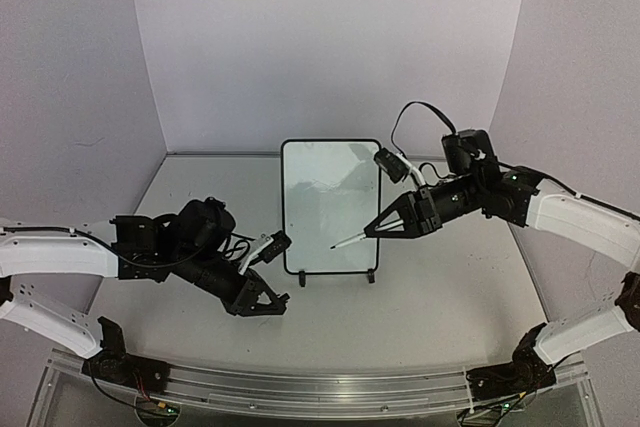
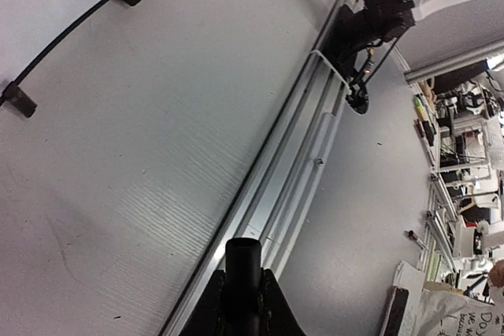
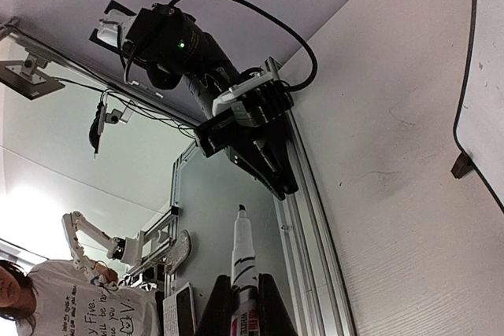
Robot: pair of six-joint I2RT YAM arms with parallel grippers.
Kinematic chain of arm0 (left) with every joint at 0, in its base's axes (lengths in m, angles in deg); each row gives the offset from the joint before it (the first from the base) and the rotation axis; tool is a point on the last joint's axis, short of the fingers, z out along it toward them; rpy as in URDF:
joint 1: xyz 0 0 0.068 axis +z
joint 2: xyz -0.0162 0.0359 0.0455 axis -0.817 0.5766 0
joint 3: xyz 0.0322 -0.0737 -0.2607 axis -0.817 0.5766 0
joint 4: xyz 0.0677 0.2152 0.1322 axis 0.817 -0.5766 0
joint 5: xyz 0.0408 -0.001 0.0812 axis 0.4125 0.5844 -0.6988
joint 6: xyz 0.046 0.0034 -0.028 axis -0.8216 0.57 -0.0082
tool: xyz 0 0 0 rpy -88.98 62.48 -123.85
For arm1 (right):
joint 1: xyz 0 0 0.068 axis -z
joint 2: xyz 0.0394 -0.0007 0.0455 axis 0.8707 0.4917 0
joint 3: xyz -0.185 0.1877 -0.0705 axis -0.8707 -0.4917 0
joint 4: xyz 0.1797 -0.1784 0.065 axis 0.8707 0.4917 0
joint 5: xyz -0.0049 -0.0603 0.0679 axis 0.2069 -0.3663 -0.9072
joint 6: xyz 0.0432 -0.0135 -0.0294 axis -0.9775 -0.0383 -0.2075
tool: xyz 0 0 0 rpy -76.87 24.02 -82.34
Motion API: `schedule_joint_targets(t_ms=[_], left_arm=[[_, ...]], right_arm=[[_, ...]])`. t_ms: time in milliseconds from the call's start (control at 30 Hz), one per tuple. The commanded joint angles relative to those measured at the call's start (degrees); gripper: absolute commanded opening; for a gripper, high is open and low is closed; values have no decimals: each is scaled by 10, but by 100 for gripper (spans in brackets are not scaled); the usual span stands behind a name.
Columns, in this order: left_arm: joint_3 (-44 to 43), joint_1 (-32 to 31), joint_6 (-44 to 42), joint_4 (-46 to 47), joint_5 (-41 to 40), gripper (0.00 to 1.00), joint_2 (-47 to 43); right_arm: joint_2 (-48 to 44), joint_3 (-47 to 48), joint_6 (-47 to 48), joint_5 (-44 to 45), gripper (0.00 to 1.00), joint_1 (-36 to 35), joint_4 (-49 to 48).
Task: Write a sentence on the whiteboard
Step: Put down the pen cap at the corner of the board.
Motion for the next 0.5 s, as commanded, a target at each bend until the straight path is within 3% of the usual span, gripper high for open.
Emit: schedule_joint_targets(t_ms=[0, 167, 467], left_arm=[[50, 6, 99, -31, -169, 3, 33], [98, 11, 180, 13, -198, 1, 61], [121, 11, 193, 44, -170, 3, 109]], right_arm=[[-36, -19, -11, 130, 0, 0, 17], [-77, -35, -23, 213, 0, -2, 15], [-101, -71, -34, 277, 0, -12, 15]])
